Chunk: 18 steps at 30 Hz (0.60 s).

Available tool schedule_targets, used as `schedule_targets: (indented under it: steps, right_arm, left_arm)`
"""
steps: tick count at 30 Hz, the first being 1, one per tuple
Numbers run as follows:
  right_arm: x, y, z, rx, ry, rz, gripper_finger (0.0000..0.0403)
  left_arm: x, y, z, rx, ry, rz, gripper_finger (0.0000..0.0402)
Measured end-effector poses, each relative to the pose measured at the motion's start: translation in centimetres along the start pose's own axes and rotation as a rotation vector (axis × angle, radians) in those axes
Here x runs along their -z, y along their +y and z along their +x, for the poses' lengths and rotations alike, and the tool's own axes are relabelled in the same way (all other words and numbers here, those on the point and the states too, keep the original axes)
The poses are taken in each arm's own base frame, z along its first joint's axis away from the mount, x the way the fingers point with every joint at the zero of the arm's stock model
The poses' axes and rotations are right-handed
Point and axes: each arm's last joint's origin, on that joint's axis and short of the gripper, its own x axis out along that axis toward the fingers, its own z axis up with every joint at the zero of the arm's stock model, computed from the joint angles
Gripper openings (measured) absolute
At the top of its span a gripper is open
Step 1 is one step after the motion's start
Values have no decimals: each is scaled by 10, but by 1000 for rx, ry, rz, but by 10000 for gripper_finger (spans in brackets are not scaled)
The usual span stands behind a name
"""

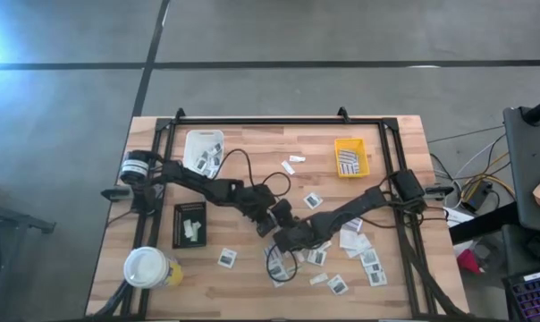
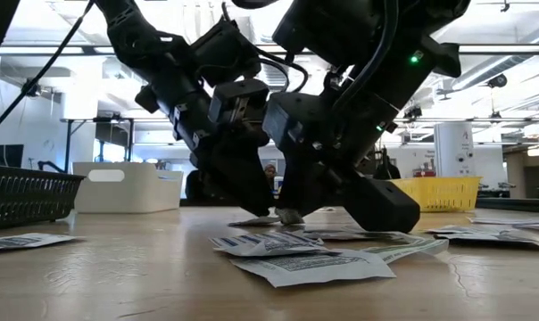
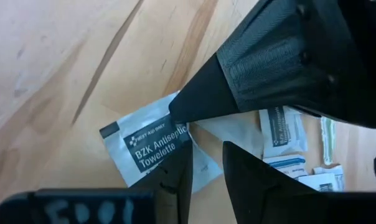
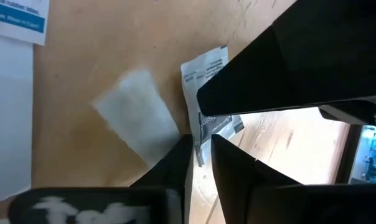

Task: Pick & Place First Aid Supplies
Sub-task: Put the gray towelette pack into the white bin

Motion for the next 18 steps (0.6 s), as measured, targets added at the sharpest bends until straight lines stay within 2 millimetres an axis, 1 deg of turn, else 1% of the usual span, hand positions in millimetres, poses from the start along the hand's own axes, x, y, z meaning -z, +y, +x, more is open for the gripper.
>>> schedule_targets:
  steps: [5,10,13,16,18]
  right_arm:
    - [0,0,0,-7,-3,-2,53]
    - [0,0,0,-10,-3,-1,59]
    - [0,0,0,-10,-3,-1,63]
    - [0,0,0,-10,-3,0,66]
    - [0,0,1,-10,-4,0,65]
  left_arm:
    - [-3,-5,-10,-11,-21,13,92]
    - [1,-3,-25,-154,-4,2,92]
    - [3,0,-25,-200,2,-5,92]
    - [4,1,-22,-210,-1,-3,92]
    - [6,3,-20,-246,-10,-2,92]
